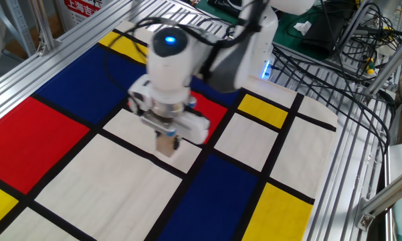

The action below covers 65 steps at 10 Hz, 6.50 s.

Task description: Pick up the small block on the left and move it to the right

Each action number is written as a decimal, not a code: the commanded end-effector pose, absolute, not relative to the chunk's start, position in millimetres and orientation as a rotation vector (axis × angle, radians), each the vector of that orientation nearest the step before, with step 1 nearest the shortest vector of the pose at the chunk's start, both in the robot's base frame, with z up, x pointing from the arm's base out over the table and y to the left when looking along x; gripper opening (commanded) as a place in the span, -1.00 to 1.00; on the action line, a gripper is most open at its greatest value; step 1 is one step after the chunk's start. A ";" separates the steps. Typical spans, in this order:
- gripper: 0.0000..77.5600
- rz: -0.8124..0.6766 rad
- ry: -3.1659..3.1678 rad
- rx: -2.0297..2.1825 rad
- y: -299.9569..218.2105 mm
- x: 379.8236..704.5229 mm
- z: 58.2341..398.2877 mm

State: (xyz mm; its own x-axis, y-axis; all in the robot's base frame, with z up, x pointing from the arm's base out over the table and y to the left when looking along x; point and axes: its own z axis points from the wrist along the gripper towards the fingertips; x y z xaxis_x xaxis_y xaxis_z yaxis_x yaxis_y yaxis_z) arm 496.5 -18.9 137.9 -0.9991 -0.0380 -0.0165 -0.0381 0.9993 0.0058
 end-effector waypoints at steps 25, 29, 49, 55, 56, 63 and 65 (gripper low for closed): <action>-0.97 0.036 3.118 -0.035 37.4 475.9 138.1; -0.97 0.018 3.119 -0.053 37.3 475.4 137.8; 1.00 0.025 3.118 -0.010 37.2 474.6 137.4; 1.00 0.018 3.120 -0.031 39.2 473.7 139.5; 1.00 0.018 3.120 -0.028 40.3 473.4 140.6; 1.00 -0.015 3.119 -0.007 50.5 472.6 153.8; 1.00 -0.025 3.115 0.031 52.7 472.7 165.4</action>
